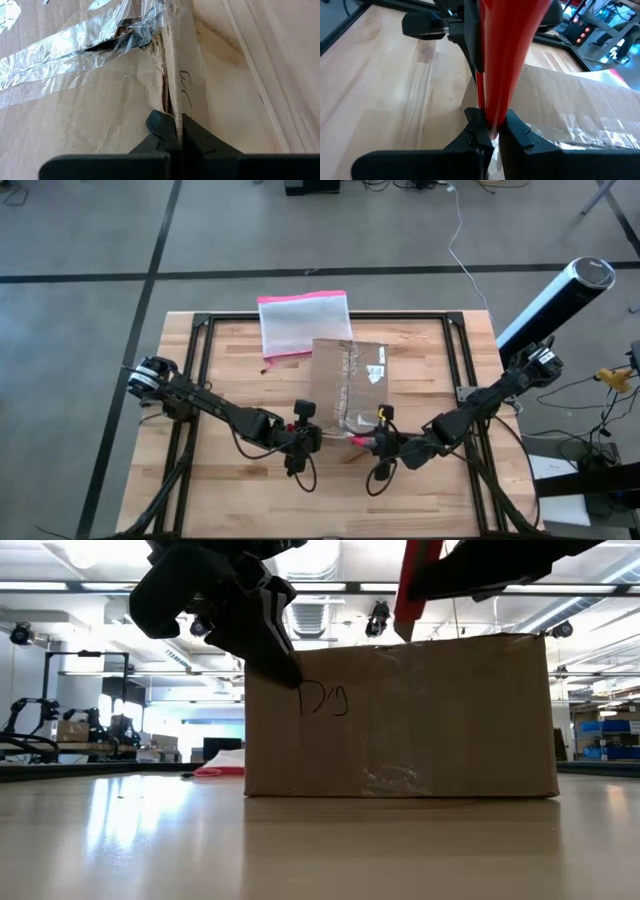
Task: Unpack boxes
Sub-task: Open the cardboard box using the box cutter
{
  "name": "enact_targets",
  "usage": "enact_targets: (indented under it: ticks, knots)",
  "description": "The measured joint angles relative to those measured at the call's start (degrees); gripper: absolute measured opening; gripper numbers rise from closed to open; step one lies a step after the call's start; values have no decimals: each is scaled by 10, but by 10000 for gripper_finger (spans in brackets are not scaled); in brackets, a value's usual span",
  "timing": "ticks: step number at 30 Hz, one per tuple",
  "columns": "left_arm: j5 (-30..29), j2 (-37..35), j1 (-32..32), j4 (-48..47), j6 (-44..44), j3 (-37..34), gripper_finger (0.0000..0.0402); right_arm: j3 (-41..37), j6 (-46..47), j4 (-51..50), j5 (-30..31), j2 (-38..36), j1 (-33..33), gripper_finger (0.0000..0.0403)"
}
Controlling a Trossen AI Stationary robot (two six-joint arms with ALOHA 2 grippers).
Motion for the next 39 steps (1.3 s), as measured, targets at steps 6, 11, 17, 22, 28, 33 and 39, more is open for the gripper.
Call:
enact_targets:
  ticks: [6,11,17,22,28,33,39]
  knots:
    - [0,0,0,0,0,0,0,0,8,1,0,0,0,6]
    - [0,1,0,0,0,0,0,0,12,5,-3,0,0,6]
    - [0,1,0,0,0,0,0,0,22,6,-8,0,2,6]
    - [-1,1,0,0,0,0,0,1,33,6,-17,0,6,6]
    - [-1,1,0,0,-1,0,0,1,34,2,-17,0,7,6]
    - [-1,1,0,0,-2,0,0,1,29,-1,-15,0,7,6]
    - [-1,1,0,0,-2,0,0,1,19,2,-3,0,7,6]
